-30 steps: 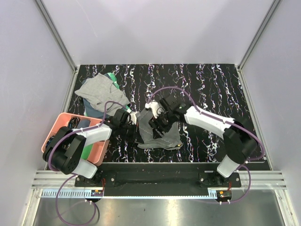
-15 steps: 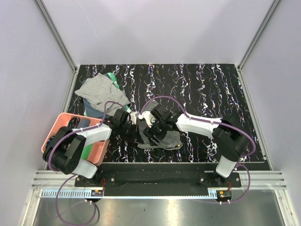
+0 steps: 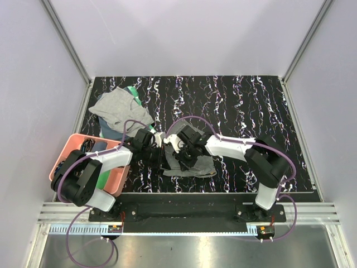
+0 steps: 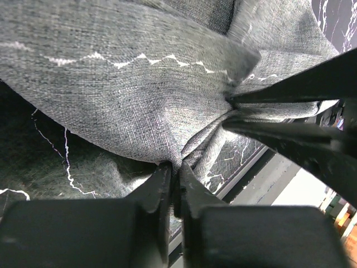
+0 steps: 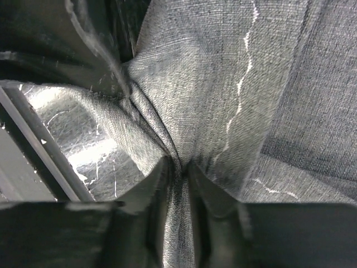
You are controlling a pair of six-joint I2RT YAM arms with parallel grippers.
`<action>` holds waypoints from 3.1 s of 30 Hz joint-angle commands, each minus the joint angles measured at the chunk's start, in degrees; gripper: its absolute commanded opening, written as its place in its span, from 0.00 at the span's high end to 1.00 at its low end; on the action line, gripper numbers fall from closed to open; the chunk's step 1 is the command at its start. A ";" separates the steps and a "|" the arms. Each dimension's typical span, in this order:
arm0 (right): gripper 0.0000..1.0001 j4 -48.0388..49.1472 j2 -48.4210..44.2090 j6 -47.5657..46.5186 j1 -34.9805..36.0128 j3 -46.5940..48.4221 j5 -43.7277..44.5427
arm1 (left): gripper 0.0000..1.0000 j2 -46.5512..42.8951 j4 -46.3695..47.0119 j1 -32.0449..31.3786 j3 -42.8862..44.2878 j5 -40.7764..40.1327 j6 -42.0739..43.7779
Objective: Fold the napkin, place the utensils inside, and roll it up
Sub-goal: Roll the napkin with the utensil
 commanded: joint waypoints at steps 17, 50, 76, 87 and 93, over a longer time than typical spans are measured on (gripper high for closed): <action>0.93 -6.04 8.62 -2.30 -2.60 6.98 -6.96 | 0.16 -15.69 4.24 1.11 -6.48 -6.36 -3.79; 0.71 -9.30 8.63 -1.68 -4.27 10.49 -7.41 | 0.98 -10.86 14.64 1.29 -11.68 -3.99 -9.60; 0.07 19.53 -8.26 -7.12 14.62 -11.04 30.04 | 1.00 -7.35 6.54 6.21 -8.42 1.90 -9.69; 0.52 16.99 -4.48 -8.62 14.62 -9.81 26.18 | 1.00 -5.41 6.89 6.82 -7.10 4.62 -8.63; 0.68 9.43 -2.19 -8.19 14.54 -6.56 21.43 | 0.84 -5.15 7.07 7.09 -6.23 4.27 -8.46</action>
